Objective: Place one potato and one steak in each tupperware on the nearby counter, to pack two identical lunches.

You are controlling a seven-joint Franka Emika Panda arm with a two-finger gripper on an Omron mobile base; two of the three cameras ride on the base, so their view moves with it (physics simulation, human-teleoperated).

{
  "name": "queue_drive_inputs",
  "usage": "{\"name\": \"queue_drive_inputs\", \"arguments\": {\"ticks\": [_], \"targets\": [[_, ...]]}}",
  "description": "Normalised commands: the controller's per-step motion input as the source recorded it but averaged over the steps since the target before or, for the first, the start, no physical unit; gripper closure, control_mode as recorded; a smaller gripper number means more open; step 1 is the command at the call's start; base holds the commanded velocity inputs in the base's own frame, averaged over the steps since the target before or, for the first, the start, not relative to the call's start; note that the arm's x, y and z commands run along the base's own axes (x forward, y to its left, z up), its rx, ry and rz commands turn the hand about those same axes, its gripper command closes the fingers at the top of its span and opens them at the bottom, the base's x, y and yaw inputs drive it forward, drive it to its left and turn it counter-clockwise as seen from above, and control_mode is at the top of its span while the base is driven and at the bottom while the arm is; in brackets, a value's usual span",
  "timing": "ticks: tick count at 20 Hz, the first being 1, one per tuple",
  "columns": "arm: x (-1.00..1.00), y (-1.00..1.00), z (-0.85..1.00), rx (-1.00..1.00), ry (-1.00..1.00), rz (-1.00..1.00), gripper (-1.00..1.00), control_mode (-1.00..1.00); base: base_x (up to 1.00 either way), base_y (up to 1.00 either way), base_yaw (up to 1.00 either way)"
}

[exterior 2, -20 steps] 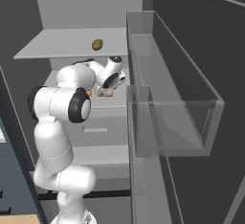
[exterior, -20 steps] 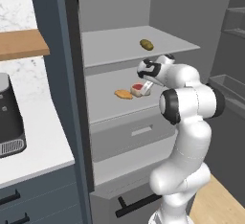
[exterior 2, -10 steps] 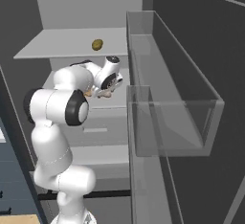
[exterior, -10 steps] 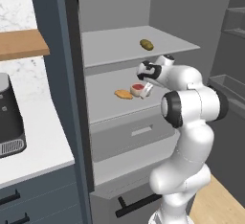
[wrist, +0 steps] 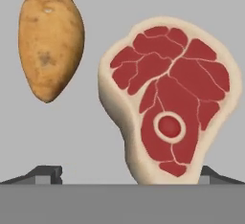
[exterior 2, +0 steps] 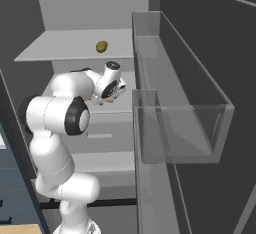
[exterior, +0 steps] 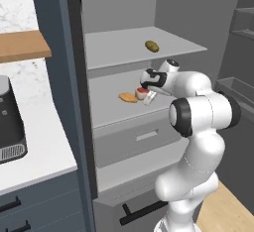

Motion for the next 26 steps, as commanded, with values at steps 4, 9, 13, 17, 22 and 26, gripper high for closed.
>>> {"name": "queue_drive_inputs", "arguments": {"ticks": [4, 9, 13, 17, 22, 26], "targets": [[0.31, 0.21, 0.1, -0.02, 0.0, -0.24, -1.0, -1.0, 0.0, 0.0, 0.0], [0.0, 0.0, 0.04, 0.0, 0.04, -0.22, -1.0, -1.0, 0.0, 0.0, 0.0], [0.15, 0.0, -0.06, 0.0, 0.04, -0.13, -1.0, -1.0, 0.0, 0.0, 0.0], [0.26, -0.02, -0.09, 0.0, 0.01, 0.0, -1.0, -1.0, 0.0, 0.0, 0.0], [0.0, -0.07, -0.19, 0.02, 0.0, 0.01, -1.0, -1.0, 0.0, 0.0, 0.0], [0.0, 0.0, -0.09, 0.0, 0.0, 0.0, -1.0, -1.0, 0.0, 0.0, 0.0]]}}
